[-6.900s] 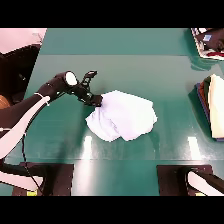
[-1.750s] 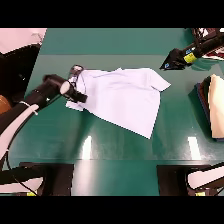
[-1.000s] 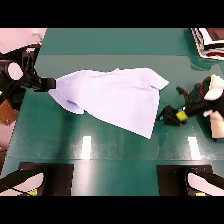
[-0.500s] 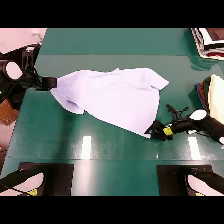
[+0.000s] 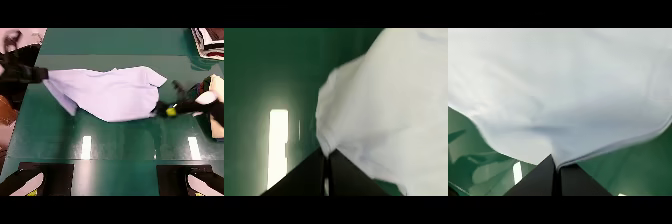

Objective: Fold the shirts.

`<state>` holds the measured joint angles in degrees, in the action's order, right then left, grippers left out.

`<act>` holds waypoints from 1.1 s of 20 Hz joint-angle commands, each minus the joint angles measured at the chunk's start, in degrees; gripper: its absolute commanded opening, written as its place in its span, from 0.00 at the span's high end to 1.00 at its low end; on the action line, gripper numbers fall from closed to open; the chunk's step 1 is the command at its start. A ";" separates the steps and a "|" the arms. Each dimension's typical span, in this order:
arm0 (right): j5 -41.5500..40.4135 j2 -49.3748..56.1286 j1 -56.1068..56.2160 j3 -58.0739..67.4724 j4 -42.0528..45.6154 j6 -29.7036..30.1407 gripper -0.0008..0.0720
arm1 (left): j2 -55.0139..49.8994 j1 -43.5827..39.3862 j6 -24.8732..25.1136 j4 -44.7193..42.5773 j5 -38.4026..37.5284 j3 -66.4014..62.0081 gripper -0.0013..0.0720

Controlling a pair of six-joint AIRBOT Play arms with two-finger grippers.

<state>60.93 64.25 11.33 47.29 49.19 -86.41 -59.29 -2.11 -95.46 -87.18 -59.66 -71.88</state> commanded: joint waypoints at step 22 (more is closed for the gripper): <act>31.23 0.46 -22.77 60.87 12.61 -2.89 0.97 | 10.01 0.02 -0.04 4.98 -16.46 -27.12 0.95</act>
<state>87.11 58.46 -18.31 112.01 54.52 -86.72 -44.62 -2.13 -95.61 -83.00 -70.48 -106.98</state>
